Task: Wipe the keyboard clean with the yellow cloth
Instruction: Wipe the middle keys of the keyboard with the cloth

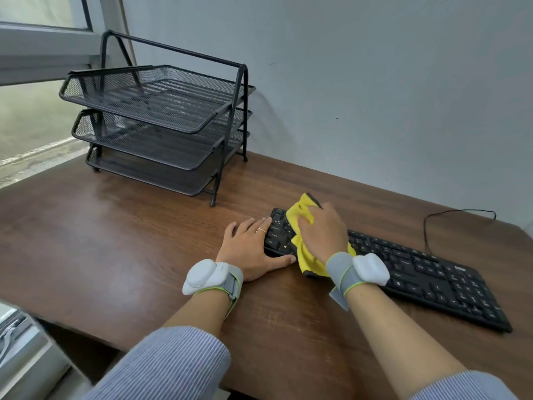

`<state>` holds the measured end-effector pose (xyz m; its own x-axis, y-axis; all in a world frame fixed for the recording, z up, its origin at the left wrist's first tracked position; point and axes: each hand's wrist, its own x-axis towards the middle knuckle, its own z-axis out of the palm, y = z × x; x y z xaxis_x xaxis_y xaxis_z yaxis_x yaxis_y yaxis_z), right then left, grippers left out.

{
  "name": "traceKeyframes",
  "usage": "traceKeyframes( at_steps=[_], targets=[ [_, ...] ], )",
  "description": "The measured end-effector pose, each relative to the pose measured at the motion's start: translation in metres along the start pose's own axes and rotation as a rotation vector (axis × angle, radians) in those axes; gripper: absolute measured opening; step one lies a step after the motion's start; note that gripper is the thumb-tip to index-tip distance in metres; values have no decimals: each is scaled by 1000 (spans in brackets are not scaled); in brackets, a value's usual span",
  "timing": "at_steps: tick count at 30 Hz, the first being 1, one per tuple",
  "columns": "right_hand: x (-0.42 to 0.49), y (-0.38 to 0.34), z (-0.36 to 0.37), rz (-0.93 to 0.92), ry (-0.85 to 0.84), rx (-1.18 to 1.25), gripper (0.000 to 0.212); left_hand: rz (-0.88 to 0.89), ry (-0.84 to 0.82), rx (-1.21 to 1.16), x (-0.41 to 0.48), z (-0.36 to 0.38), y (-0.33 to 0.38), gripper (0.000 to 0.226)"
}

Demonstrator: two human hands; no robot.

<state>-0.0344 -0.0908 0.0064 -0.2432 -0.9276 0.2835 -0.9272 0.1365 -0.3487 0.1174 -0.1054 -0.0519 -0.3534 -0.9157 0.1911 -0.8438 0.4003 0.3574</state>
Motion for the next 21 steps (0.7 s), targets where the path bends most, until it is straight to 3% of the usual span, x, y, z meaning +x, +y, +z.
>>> traceKeyframes(
  at_steps=[5,10,14,18,21],
  targets=[
    [-15,-9,12,-212,-48,-105,33,14,-1,10,0,-1,-1,98],
    [-3,-7,8,-36,22,-67,28,6,3,13,0,0,1,105],
    [8,-19,18,-182,-48,-121,30,16,24,5,0,1,-1,103],
    [21,-20,19,-72,-57,-141,29,4,27,-1,0,0,0,107],
    [19,-23,23,-180,-80,-169,30,7,36,-4,0,1,1,105]
  ],
)
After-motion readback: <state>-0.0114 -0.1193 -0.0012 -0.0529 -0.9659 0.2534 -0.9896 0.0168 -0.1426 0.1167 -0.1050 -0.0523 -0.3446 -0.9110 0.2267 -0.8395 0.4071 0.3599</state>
